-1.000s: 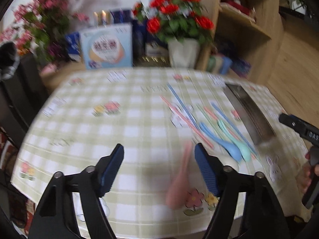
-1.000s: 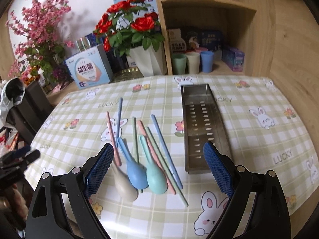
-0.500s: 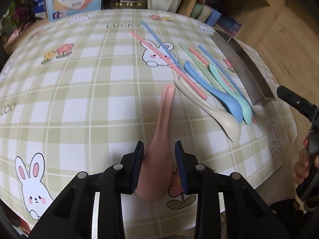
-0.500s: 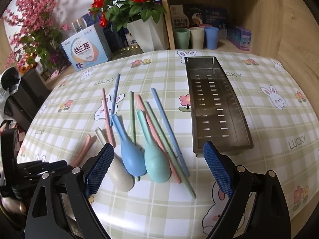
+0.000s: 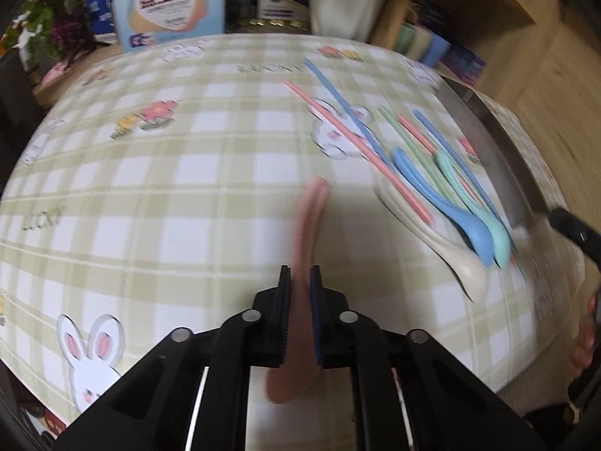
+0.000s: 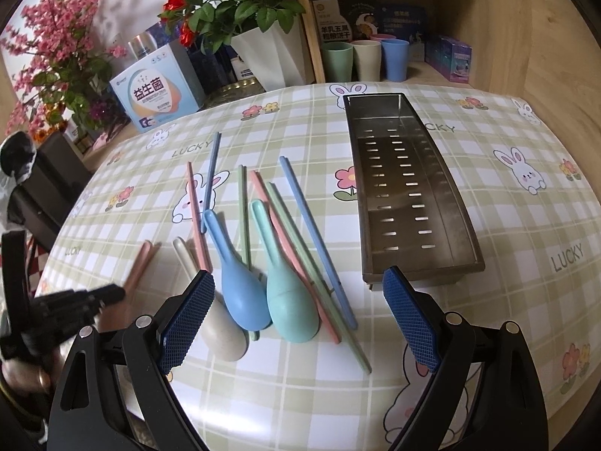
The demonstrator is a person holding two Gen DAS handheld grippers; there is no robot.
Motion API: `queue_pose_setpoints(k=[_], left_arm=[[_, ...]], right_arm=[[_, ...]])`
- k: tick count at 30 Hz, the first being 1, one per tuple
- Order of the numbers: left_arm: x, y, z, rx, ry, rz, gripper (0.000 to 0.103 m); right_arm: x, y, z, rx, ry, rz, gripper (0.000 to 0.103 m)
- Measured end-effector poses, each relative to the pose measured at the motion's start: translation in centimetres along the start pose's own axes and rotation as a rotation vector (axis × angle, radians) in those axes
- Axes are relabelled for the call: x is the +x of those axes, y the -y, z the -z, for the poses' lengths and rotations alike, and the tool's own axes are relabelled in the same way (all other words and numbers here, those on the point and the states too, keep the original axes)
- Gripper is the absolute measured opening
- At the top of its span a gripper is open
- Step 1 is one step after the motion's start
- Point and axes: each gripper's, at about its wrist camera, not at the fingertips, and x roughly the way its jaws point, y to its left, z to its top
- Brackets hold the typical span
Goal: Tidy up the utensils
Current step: 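Grasp a blue chopstick with the right gripper while the left gripper holds the pink spoon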
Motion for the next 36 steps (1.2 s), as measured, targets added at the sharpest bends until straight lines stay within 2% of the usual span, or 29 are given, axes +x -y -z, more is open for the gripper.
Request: queue_pose_setpoints(k=[5, 12, 19, 24, 30, 36], left_arm=[[0.2, -0.6, -0.9, -0.029, -0.011, 0.021, 0.007], [0.3, 2.5, 0.1, 0.046, -0.058, 0.086, 0.006], [0.6, 3.1, 0.3, 0.06, -0.069, 0.077, 0.006], [0.2, 3.4, -0.1, 0.082, -0.065, 0.091, 0.02], [-0.1, 3.3, -0.6, 0.115, -0.039, 0.081, 0.024], [0.9, 3.5, -0.6, 0.152, -0.07, 0.091, 0.025]], right_arm=[[-0.2, 0.0, 0.0, -0.002, 0.008, -0.009, 0.088], [-0.1, 0.6, 0.2, 0.021, 0.003, -0.01, 0.088], [0.0, 0.6, 0.2, 0.024, 0.0, -0.012, 0.088], [0.1, 0.6, 0.2, 0.025, -0.003, -0.014, 0.088], [0.4, 0.7, 0.2, 0.023, -0.009, -0.017, 0.088], [0.7, 0.5, 0.2, 0.004, -0.012, -0.017, 0.088]])
